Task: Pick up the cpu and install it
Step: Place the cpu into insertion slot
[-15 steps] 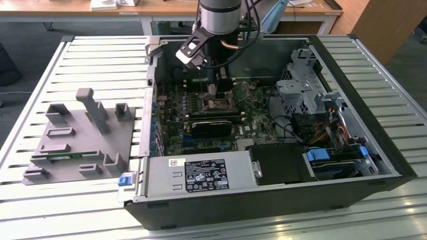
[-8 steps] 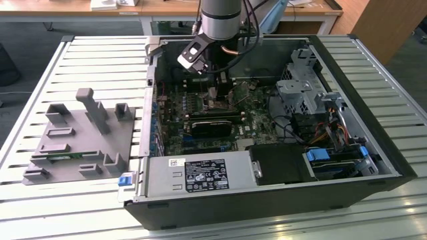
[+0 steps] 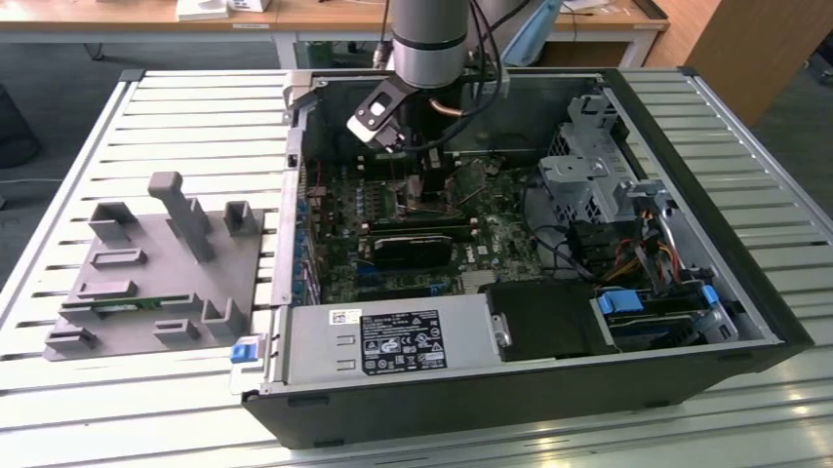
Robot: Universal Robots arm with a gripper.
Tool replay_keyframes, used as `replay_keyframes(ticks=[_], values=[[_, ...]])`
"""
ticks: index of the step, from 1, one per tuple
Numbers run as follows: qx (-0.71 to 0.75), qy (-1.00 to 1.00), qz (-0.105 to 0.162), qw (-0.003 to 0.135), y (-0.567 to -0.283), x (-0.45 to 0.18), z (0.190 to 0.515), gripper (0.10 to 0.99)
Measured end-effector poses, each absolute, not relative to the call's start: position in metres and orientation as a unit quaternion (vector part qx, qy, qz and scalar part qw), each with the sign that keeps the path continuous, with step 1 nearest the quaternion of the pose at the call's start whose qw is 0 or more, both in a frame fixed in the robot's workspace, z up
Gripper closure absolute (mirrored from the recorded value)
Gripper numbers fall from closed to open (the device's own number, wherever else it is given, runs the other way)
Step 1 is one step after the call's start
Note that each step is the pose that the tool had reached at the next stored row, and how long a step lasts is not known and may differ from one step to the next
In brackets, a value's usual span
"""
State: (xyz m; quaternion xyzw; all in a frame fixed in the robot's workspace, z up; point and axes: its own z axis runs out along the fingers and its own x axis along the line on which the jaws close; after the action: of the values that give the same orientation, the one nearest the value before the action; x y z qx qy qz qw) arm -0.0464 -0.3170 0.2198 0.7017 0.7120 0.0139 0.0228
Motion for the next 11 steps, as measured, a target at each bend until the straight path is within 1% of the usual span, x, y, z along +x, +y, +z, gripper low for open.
replay_keyframes(ticks=[11], values=[[0.702,0.712,0.013,0.024,-0.314,-0.046,0.206,0.545]])
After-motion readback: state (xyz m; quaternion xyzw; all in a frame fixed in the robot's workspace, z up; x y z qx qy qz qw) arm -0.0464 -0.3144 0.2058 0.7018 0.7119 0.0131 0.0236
